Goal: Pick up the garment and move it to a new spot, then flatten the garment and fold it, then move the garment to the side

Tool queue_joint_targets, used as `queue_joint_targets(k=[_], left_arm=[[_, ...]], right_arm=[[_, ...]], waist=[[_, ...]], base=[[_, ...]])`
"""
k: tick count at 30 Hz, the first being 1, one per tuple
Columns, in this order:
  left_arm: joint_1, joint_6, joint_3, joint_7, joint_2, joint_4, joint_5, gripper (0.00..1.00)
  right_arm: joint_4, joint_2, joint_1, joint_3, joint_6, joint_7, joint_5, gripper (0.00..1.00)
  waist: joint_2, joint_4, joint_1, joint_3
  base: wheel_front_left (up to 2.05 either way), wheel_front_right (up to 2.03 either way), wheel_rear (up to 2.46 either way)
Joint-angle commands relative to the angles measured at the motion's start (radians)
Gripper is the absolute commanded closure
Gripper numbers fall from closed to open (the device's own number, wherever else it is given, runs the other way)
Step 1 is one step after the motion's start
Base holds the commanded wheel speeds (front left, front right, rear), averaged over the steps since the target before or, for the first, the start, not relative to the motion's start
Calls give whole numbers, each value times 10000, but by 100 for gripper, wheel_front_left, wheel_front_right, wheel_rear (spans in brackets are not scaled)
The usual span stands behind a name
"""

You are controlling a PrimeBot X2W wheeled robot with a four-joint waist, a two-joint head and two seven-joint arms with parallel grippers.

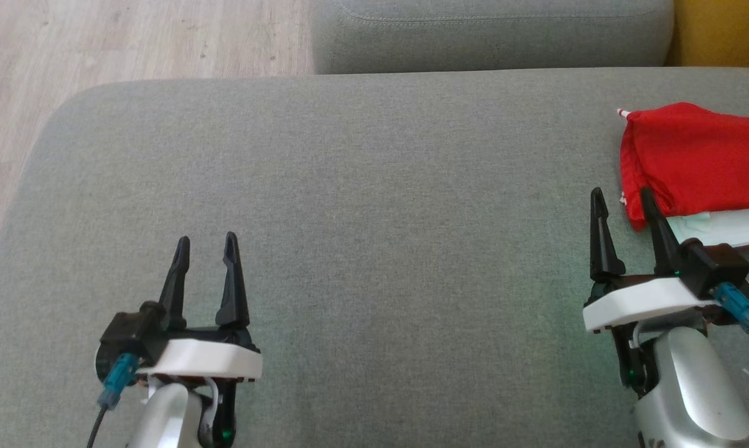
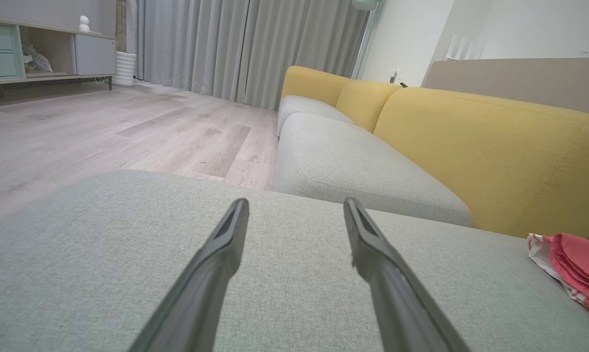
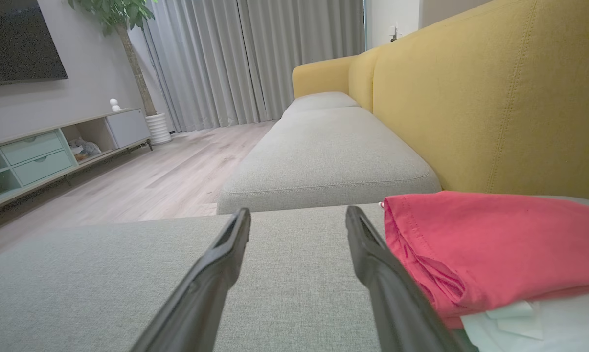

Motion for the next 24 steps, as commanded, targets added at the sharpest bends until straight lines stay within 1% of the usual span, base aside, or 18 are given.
queue_joint_targets(k=[1, 6, 10, 22, 23, 24], left_arm=[[-227, 67, 436, -51, 70, -286, 2, 0], [-230, 120, 457, -51, 70, -201, 61, 0], [-233, 69, 450, -51, 70, -128, -149, 0], [-271, 122, 506, -51, 70, 50, -655, 0], [-2, 88, 186, 1, 0, 329, -669, 100], [4, 79, 187, 8, 0, 430, -684, 100]], right_arm=[[-369, 16, -221, 253, -9, -134, 22, 0], [-401, 16, -196, 285, -9, -134, 17, 0], [-395, 16, -193, 334, -9, -135, 46, 0], [-340, 16, -193, 394, -9, -135, 100, 0], [-21, 0, 0, 118, 0, 0, 31, 100], [83, 10, 6, 107, 0, 12, 38, 100]], waist=[[-1, -6, 0, 1], [-1, -6, 0, -20], [-1, 3, 0, -18], [-1, -10, 0, 1], [-1, -11, 0, 0], [-1, -10, 0, -2]], base=[[0, 0, 0], [0, 0, 0], [0, 0, 0], [0, 0, 0], [0, 0, 0], [0, 0, 0]])
